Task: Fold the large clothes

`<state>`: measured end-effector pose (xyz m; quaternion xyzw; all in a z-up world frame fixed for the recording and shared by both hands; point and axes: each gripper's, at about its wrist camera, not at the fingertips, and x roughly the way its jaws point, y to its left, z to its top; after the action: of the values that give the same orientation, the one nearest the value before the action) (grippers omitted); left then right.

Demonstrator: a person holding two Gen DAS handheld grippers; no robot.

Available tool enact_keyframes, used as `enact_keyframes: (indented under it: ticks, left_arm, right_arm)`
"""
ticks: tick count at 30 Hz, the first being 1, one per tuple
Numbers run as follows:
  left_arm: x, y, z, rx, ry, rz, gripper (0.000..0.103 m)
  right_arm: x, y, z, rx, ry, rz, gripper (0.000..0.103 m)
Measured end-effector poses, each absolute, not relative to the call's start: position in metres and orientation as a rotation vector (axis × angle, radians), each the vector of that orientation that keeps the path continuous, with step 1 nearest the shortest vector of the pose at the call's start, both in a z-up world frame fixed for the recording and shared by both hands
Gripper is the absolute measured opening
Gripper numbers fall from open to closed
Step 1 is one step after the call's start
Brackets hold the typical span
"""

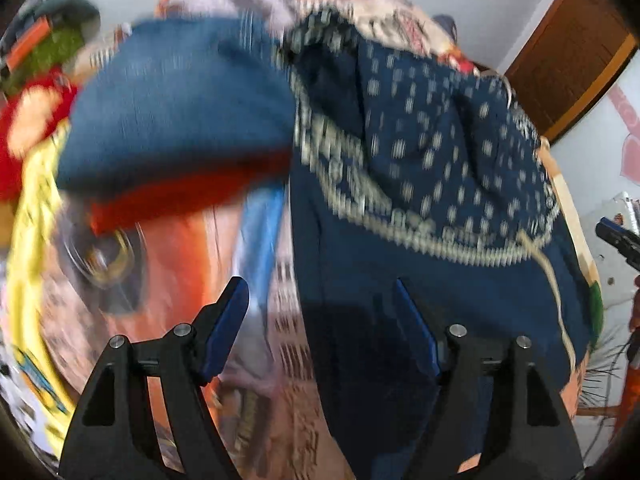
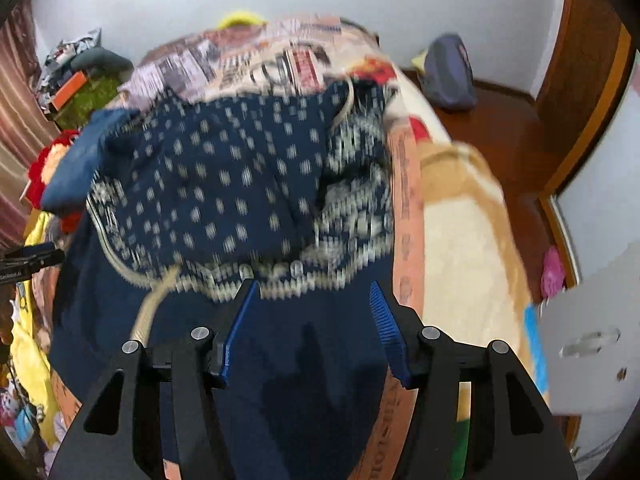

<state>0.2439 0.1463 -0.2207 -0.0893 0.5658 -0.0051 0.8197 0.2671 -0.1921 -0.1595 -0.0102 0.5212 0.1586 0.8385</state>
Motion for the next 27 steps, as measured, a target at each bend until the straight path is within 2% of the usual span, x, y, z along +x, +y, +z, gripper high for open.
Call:
enact_keyframes:
  ticks: [12,16,19,21,22,23,25,26,27]
  left_arm:
    - [0.208,0.152,-0.257,-0.485,1.254,-0.095,0.073]
    - [0.204,0.147,-0.263,-0.566,1.252,-0.133,0.073]
    - [0.207,0.138,-0.262,-0.557,1.247,-0.155,0.067]
    - [0.211,0.131,-0.257,-0.52,1.231,-0.161,0.056]
    - [0.212,0.129,-0.255,-0.511,1.227,-0.165,0.052]
    - [0.212,0.13,-0.252,-0.505,1.224,-0.171,0.043]
    - [0.213,0.13,-0.244,-0.477,1.207,-0.168,0.027]
    - [0.213,0.131,-0.241,-0.456,1.2,-0.163,0.015]
    - [0.213,0.133,-0.238,-0.44,1.194,-0.164,0.012]
  right_arm:
    - [0.243,-0.219,-0.217,0.102,1.257,0.245,0.053]
    - [0.24,-0.221,-0.225,0.118,1.24,0.262,0.053]
    - [0.243,-0.225,-0.23,0.166,1.241,0.275,0.056]
    - [0.246,-0.227,-0.232,0.199,1.238,0.279,0.053]
    - [0.247,-0.227,-0.232,0.204,1.234,0.279,0.047]
    - [0.248,-0.226,-0.232,0.204,1.231,0.284,0.042]
    - [0.249,-0.221,-0.231,0.198,1.23,0.307,0.021]
    - [0.25,-0.219,-0.229,0.197,1.23,0.317,0.017]
    - [0.252,-0.216,-0.228,0.191,1.229,0.327,0.013]
